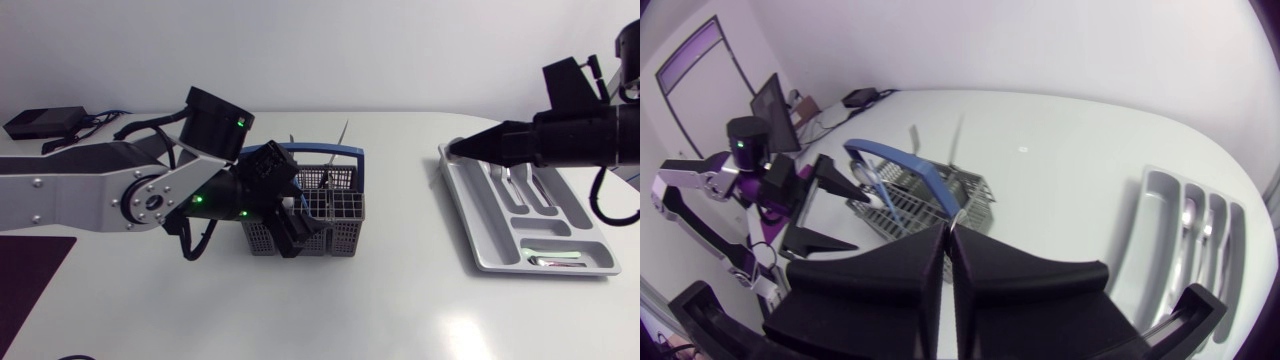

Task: Sort the cutlery from the basket into the organizer compartments.

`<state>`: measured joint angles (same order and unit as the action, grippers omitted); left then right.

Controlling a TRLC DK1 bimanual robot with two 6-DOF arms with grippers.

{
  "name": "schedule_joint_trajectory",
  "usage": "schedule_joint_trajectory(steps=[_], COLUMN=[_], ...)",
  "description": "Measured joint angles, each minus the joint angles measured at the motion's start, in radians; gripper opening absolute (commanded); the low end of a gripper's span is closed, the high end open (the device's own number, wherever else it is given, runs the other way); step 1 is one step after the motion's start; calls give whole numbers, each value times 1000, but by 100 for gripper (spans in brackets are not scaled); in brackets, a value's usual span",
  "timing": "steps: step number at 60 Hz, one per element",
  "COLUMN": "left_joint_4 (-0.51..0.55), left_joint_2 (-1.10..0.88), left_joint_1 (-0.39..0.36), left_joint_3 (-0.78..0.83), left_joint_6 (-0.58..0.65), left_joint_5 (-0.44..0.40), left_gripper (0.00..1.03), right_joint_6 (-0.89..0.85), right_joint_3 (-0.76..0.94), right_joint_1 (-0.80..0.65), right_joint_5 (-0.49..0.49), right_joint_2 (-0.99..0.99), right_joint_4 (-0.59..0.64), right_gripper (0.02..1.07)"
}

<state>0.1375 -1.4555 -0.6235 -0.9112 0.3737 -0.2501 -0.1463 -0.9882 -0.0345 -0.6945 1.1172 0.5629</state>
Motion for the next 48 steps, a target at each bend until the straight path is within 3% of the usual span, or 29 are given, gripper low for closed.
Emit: schedule_joint_trajectory(steps=[11, 29, 48], left_joint_4=[43, 114, 162], left_joint_2=[29, 58, 103], left_joint_1=[9, 42, 60], left_joint_3=[0, 0, 0], left_joint_6=[4, 23, 45], left_joint_5=[0, 0, 0], left_gripper=[95, 95, 95], right_joint_6=[-142, -372, -514], right_joint_3=[17, 101, 158], right_joint_1=[-158, -442, -618], right_joint_5=[90, 120, 142], right_joint_2=[-30, 3, 164], right_joint_4=[63, 84, -42], right_gripper=[8, 8, 8])
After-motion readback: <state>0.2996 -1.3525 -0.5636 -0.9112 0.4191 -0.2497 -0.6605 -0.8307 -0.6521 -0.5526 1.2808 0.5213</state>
